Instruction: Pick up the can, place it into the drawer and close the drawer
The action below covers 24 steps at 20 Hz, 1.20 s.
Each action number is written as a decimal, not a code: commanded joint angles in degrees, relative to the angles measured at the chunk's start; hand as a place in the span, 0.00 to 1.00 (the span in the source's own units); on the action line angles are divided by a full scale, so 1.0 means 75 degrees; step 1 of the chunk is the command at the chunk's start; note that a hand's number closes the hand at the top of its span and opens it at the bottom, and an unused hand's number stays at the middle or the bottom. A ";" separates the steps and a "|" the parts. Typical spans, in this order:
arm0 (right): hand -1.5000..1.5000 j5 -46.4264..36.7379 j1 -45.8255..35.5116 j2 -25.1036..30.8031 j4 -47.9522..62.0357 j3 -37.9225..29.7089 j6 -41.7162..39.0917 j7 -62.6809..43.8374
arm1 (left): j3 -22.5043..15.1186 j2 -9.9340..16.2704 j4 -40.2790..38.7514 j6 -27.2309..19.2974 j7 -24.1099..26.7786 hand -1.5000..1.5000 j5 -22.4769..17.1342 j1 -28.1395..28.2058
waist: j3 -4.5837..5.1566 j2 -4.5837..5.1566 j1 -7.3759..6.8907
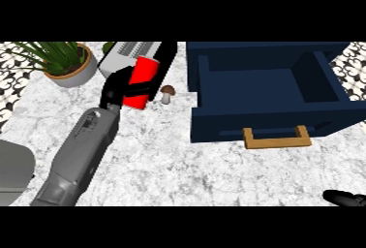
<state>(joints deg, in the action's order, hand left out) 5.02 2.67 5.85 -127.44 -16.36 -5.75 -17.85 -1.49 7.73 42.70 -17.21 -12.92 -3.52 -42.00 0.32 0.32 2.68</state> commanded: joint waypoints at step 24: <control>0.00 -0.0241 -0.0836 0.0281 -0.0316 0.0273 0.0255 -0.0673 | -0.1722 -0.1030 -0.2236 -0.2582 0.0597 0.00 -0.1913 -0.5812 | -0.0062 0.0145 0.0571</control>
<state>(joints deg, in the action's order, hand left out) 4.65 -3.38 8.49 -127.60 -16.63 -4.23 -21.58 -11.89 0.07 28.68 -32.96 -11.19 -15.15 -85.16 -0.15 1.26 6.08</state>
